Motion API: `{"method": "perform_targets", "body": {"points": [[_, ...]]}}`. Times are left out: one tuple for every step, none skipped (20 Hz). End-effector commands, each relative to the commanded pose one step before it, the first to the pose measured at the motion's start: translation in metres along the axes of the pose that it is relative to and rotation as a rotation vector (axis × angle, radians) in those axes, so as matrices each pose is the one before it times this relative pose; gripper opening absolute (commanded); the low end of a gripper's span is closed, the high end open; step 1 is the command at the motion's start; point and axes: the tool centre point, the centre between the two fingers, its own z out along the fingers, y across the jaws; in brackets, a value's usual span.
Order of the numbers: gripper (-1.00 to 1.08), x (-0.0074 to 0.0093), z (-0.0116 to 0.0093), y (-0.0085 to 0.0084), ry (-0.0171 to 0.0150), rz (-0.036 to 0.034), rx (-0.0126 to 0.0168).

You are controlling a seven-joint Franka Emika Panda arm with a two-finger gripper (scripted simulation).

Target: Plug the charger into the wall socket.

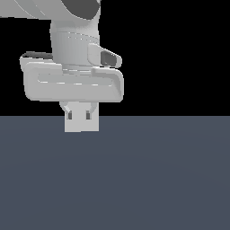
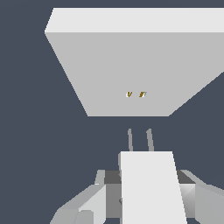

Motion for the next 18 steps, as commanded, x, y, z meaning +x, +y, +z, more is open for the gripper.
{"method": "perform_targets", "body": {"points": [[-1.0,0.00416,0.0016,-0.00006,0.00037,-0.00052,-0.00047],[-1.0,0.00241,0.00105,0.00006,0.0,0.0,0.0],[-1.0,0.00277,0.00127,-0.00005,-0.00011,-0.00028,-0.00039],[-1.0,0.00314,0.00137,0.00005,0.0,0.0,0.0],[-1.0,0.00347,0.00162,-0.00003,-0.00018,-0.00023,-0.00039],[-1.0,0.00384,0.00168,0.00004,0.0,0.0,0.0],[-1.0,0.00396,0.00173,0.00004,0.0,0.0,0.0],[-1.0,0.00355,0.00173,-0.00001,-0.00027,-0.00015,-0.00037],[-1.0,0.00321,0.0014,0.00002,0.0,0.0,0.0],[-1.0,0.00283,0.00124,0.00001,0.0,0.0,0.0],[-1.0,0.00245,0.00108,0.0,0.0,0.0,0.0],[-1.0,0.00208,0.00092,-0.00002,0.0,0.0,0.0],[-1.0,0.00172,0.00076,-0.00003,0.0,0.0,0.0],[-1.0,0.00128,0.00083,0.00015,-0.00036,0.00033,0.00006],[-1.0,0.001,0.00045,-0.00007,0.0,0.0,0.0],[-1.0,0.00063,0.00031,0.00008,0.0,0.00035,0.00034],[-1.0,0.00028,0.00015,-0.0001,0.0,0.0,0.0],[-1.0,-0.00002,0.00002,0.00009,0.00001,0.00035,0.00034]]}}
